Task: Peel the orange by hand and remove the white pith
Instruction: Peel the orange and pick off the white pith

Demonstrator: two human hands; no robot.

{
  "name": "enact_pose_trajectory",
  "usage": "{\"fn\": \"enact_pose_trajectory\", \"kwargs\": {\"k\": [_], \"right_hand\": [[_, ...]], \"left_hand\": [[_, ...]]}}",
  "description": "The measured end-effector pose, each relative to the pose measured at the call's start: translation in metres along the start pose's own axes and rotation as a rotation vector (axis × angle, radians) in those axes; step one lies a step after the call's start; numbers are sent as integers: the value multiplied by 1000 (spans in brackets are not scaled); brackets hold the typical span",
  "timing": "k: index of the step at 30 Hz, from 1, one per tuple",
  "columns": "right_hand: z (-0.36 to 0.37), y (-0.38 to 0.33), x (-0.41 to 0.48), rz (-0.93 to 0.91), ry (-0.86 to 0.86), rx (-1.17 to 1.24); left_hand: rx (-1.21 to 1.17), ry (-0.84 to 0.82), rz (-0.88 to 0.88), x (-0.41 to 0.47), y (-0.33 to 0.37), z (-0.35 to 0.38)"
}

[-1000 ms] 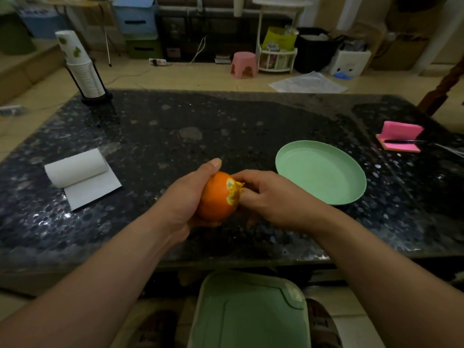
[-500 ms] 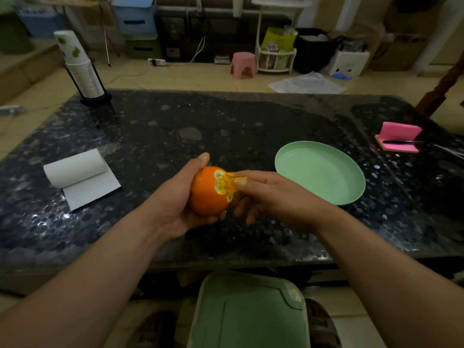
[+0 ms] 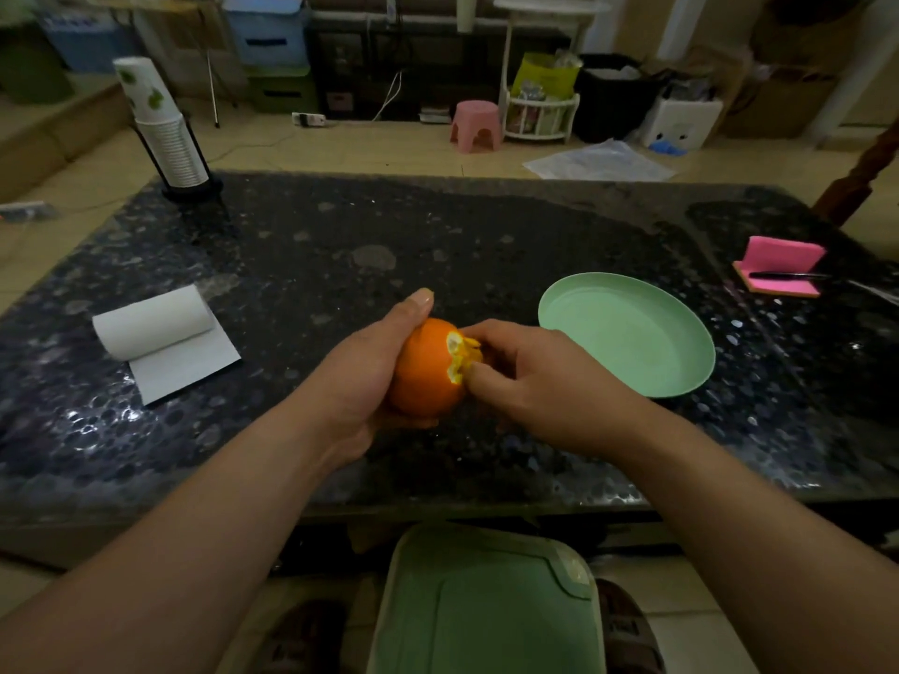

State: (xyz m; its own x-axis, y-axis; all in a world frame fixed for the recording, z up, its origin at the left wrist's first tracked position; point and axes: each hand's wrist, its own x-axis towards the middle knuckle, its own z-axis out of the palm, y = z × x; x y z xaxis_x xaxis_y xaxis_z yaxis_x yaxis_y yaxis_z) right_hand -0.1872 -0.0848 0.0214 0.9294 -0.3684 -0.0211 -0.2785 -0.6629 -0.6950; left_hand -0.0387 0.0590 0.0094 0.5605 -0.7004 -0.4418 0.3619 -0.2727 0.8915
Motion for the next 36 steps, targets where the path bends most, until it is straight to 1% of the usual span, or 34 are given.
{"fn": "enact_pose_trajectory", "kwargs": {"k": [3, 7, 14, 18, 21, 23, 25, 26, 29, 31, 33, 36], "right_hand": [[2, -2, 0, 22, 30, -43], [5, -2, 0, 35, 91, -36], [4, -2, 0, 64, 99, 15], [2, -2, 3, 98, 62, 144], [5, -2, 2, 120, 67, 328], [9, -3, 2, 166, 68, 456], [12, -4, 2, 195, 59, 511], [12, -5, 2, 195, 55, 490], [10, -7, 2, 160, 66, 317], [9, -8, 2, 153, 71, 260], [8, -10, 2, 158, 53, 299], [2, -8, 1, 153, -15, 421]], "left_hand": [[64, 2, 45, -1, -1, 6], [79, 16, 82, -1, -3, 12], [65, 7, 81, -3, -5, 15], [24, 10, 69, -4, -3, 14], [-7, 14, 57, -6, -1, 13], [-16, 28, 50, -5, -1, 11], [-18, 50, 48, -4, -1, 9], [-11, 56, 50, -3, 0, 7], [37, 50, 77, -2, 0, 5], [61, 42, 100, -1, -1, 4], [64, 37, 105, -1, -1, 4], [39, 31, 64, -3, 2, 0]]}}
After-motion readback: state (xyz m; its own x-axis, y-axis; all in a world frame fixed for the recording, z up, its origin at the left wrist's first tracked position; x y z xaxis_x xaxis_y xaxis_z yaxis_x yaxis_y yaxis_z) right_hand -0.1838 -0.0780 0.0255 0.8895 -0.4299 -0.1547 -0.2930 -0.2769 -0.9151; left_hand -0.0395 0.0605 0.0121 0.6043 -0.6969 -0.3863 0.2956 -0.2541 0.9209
